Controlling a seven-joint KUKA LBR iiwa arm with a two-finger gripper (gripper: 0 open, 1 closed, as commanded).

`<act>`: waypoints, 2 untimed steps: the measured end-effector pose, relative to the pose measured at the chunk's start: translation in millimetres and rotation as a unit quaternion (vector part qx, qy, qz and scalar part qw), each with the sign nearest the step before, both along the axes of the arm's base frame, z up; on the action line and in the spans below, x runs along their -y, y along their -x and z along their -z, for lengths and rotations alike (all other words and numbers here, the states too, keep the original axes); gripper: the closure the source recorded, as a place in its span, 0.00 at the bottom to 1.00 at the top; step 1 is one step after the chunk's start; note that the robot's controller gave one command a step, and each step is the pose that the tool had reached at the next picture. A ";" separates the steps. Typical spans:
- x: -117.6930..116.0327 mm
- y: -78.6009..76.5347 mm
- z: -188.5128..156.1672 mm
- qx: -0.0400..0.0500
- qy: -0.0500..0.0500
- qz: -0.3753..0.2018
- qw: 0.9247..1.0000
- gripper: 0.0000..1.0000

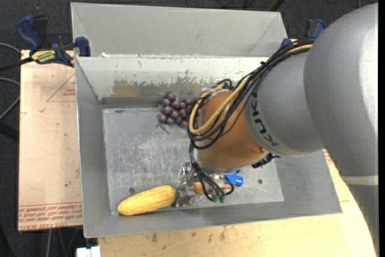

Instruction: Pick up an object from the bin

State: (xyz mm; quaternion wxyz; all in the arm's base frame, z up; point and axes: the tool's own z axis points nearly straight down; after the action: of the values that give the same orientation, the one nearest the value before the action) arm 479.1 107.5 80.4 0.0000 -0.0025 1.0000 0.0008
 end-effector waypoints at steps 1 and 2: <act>2.0 -8.2 -47.9 -0.004 0.001 -0.017 1.000 1.00; 23.4 -17.6 -110.5 -0.001 0.000 0.032 0.999 1.00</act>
Offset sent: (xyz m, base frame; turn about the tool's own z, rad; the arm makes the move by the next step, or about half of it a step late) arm 0.0212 -0.0333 0.1320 0.0961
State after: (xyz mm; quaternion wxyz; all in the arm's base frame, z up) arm 496.7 84.1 190.9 -0.0010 0.0291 0.9996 0.0004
